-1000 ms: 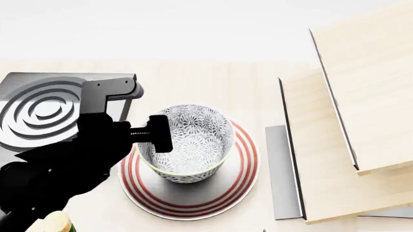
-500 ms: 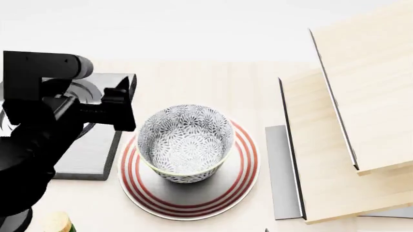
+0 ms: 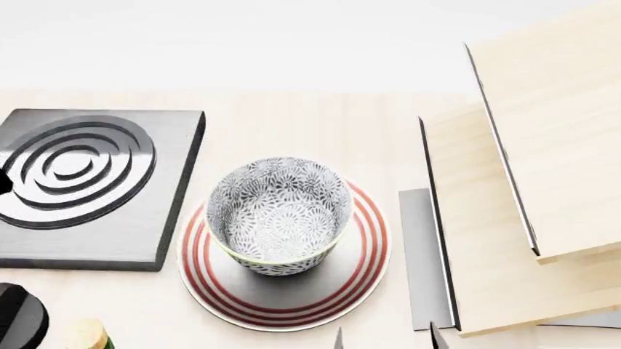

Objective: Pick up the akita bowl and put it on the plate.

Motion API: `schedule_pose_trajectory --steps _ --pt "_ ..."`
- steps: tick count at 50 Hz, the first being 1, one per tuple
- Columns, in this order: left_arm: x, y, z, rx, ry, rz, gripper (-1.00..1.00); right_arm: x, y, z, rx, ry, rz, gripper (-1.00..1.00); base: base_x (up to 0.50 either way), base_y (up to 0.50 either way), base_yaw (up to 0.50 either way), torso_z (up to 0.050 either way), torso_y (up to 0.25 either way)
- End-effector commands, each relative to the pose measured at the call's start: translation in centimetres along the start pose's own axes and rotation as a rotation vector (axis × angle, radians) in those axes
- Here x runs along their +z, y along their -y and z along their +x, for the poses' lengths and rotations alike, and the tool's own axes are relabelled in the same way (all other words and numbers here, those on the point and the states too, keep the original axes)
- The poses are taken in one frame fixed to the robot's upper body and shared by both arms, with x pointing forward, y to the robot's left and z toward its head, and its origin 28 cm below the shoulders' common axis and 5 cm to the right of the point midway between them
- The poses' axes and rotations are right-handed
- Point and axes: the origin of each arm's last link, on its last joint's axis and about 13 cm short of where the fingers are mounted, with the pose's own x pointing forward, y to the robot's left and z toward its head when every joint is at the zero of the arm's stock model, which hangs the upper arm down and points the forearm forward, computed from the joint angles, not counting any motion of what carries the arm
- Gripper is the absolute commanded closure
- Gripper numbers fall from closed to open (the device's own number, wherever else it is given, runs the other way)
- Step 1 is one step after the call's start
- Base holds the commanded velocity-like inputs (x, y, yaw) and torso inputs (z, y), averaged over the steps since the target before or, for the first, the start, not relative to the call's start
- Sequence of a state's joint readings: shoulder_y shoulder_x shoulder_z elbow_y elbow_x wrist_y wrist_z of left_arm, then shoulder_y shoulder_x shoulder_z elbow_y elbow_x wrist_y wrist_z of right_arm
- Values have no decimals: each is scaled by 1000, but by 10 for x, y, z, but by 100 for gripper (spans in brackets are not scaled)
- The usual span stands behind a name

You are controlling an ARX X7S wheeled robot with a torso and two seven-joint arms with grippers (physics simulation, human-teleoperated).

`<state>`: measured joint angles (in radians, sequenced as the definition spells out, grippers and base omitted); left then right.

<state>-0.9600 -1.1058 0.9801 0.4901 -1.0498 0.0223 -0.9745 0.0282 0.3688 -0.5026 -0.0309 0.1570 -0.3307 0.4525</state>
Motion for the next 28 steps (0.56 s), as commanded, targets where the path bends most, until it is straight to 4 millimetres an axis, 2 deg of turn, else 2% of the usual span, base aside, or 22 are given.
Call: schedule_pose_trajectory --steps 1,3,5,6,7,11,12,16,19,20,22,28 --pt "7 -25 -40 127 155 61 -100 51 13 6 -35 193 -42 -100 0 0 0 0 0" --pt "9 -27 -48 133 170 71 -100 72 15 7 -41 273 -69 -100 0 0 0 0 0" --pt "10 -27 -50 133 180 75 -100 85 16 7 -46 310 -82 -100 0 0 0 0 0" --pt "12 -27 -54 130 215 64 -100 100 18 8 -58 368 -96 -100 0 0 0 0 0" --pt "13 -26 -55 131 231 65 -100 108 19 7 -61 389 -90 -100 0 0 0 0 0" --pt "20 -26 -64 146 294 62 -100 143 22 1 -73 501 -92 -100 0 0 0 0 0" --pt "24 -26 -68 155 336 55 -100 157 24 -3 -83 554 -97 -100 0 0 0 0 0" --pt "33 -26 -77 160 396 58 -100 180 27 -11 -99 647 -108 -100 0 0 0 0 0" --pt "35 -26 -80 163 421 56 -100 180 27 -11 -99 647 -108 -100 0 0 0 0 0" --pt "47 -25 -90 140 498 31 -100 187 31 -14 -104 714 -118 -100 0 0 0 0 0" --pt "51 -21 -94 144 537 28 -100 189 33 -16 -100 740 -120 -100 0 0 0 0 0" --pt "57 -13 -106 106 587 37 -100 191 30 -26 -97 807 -112 -100 0 0 0 0 0"
